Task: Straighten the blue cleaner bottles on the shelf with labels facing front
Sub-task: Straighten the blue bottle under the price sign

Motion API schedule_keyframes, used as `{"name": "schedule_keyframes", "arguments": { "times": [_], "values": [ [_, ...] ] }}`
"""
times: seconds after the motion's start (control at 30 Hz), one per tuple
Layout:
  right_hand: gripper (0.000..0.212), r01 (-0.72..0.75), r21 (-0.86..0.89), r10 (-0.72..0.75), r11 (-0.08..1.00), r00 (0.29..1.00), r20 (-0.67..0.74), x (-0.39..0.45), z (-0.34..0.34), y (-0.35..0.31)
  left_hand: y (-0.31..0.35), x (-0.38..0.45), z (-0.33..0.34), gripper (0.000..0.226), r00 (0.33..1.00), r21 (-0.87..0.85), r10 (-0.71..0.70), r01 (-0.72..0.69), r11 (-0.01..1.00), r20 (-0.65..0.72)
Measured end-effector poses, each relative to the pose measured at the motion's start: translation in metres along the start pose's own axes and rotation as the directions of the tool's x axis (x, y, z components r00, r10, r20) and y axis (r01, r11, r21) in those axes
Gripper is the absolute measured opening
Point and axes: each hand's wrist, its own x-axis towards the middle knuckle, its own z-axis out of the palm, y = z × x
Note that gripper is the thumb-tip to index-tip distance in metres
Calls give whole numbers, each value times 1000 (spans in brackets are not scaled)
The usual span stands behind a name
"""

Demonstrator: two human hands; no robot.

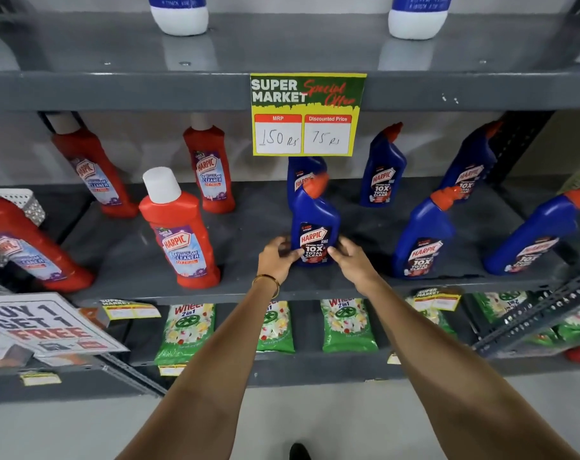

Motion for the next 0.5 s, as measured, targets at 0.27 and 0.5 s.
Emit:
{"name": "schedule_keyframes", "arguments": {
  "times": [0.27,0.5],
  "values": [
    [34,26,-14,-26,1000,1000,13,-32,-1,5,-7,-28,-5,41,999,15,39,-39,999,5],
    [30,39,31,-40,999,999,18,-44,-2,4,-9,-36,-7,39,999,15,35,-35,999,11]
  ]
}}
